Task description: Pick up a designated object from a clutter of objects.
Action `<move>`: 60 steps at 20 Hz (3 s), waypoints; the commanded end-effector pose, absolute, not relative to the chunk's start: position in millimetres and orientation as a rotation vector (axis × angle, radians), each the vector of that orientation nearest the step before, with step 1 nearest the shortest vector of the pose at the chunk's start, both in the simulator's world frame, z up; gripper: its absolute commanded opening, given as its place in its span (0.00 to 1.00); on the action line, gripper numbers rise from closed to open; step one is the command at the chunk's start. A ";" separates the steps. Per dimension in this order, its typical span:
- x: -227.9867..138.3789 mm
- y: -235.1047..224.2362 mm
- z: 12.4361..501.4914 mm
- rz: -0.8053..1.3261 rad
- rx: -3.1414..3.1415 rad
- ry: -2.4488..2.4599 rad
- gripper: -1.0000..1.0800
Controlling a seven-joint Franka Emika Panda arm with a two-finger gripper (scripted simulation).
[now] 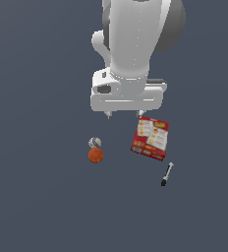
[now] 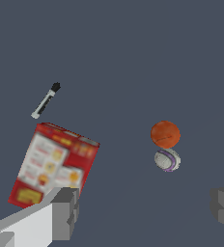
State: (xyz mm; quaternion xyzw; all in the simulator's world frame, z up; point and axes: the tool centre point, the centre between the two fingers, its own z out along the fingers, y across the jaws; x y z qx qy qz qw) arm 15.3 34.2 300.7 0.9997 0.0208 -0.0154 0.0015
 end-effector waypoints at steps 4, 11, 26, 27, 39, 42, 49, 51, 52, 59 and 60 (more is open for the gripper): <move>32.1 51.3 283.6 -0.044 3.136 -0.027 0.96; 60.2 85.4 248.5 -0.034 3.126 -0.201 0.96; 102.9 172.2 151.7 -0.012 3.076 -0.600 0.96; 104.5 178.2 144.5 -0.011 3.071 -0.627 0.96; 111.6 233.1 76.0 -0.002 3.017 -0.869 0.96; 111.5 239.9 67.1 -0.001 3.009 -0.899 0.96; 110.8 244.7 60.5 -0.002 3.004 -0.918 0.96; 110.8 244.8 58.9 -0.002 3.004 -0.918 0.96; 110.7 244.9 57.0 -0.002 3.004 -0.918 0.96; 110.0 244.7 24.6 0.000 3.003 -0.922 0.96; 109.8 244.9 19.9 0.000 3.003 -0.922 0.96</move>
